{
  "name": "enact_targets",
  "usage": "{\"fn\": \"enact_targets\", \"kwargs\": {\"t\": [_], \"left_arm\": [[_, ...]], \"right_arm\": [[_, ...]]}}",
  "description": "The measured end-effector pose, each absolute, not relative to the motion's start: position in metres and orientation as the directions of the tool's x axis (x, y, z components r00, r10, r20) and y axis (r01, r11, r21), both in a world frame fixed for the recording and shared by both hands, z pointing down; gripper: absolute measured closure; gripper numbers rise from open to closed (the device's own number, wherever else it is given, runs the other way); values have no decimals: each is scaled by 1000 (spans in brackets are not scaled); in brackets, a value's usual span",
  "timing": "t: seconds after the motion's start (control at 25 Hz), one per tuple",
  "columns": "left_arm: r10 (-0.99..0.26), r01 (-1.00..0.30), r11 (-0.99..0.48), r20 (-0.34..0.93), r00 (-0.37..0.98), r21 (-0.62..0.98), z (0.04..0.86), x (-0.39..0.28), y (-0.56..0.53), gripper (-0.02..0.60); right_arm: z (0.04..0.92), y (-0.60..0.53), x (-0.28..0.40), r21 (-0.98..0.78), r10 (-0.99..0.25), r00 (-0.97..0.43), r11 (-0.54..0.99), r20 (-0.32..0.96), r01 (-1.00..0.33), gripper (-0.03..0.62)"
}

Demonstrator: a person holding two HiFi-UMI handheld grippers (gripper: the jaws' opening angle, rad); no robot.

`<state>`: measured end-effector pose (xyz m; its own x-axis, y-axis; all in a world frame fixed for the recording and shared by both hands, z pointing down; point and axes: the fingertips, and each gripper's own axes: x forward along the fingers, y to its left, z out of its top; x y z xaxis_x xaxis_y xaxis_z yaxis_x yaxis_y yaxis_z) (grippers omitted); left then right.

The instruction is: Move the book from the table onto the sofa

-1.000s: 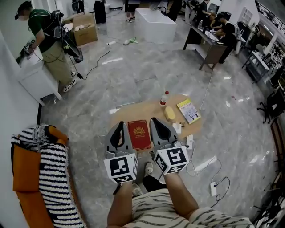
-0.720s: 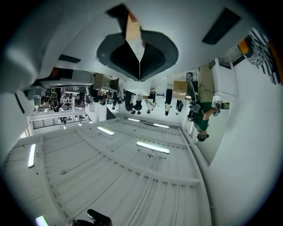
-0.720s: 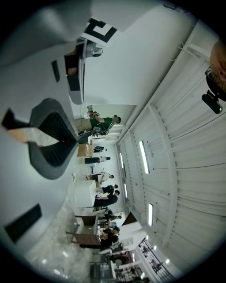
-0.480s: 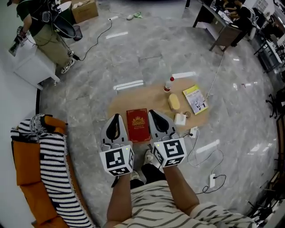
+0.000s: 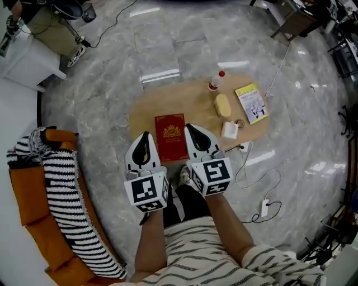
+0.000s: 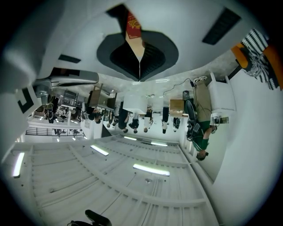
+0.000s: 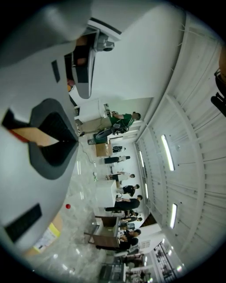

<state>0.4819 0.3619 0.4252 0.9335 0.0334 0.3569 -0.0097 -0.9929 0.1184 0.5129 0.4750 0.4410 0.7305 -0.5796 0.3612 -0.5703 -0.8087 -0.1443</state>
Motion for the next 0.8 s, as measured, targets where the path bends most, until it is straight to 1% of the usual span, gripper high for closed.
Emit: {"fn": "enact_targets", "kwargs": {"t": [0.24,0.48,0.8], "left_arm": [[78,10,-988,448,891,152,498,484,360,572],[141,42,-980,535,833,194,559,481,367,572],[184,50,-972,618,764,228,637,475,373,571]], "right_arm": [[511,474,510,-157,-532,710,-836,461,-525,580],[579,474,497,-220,-511,646,-850,567,-480,580],[670,491,484,-273,-472,570,-874,672,-402,579]]}}
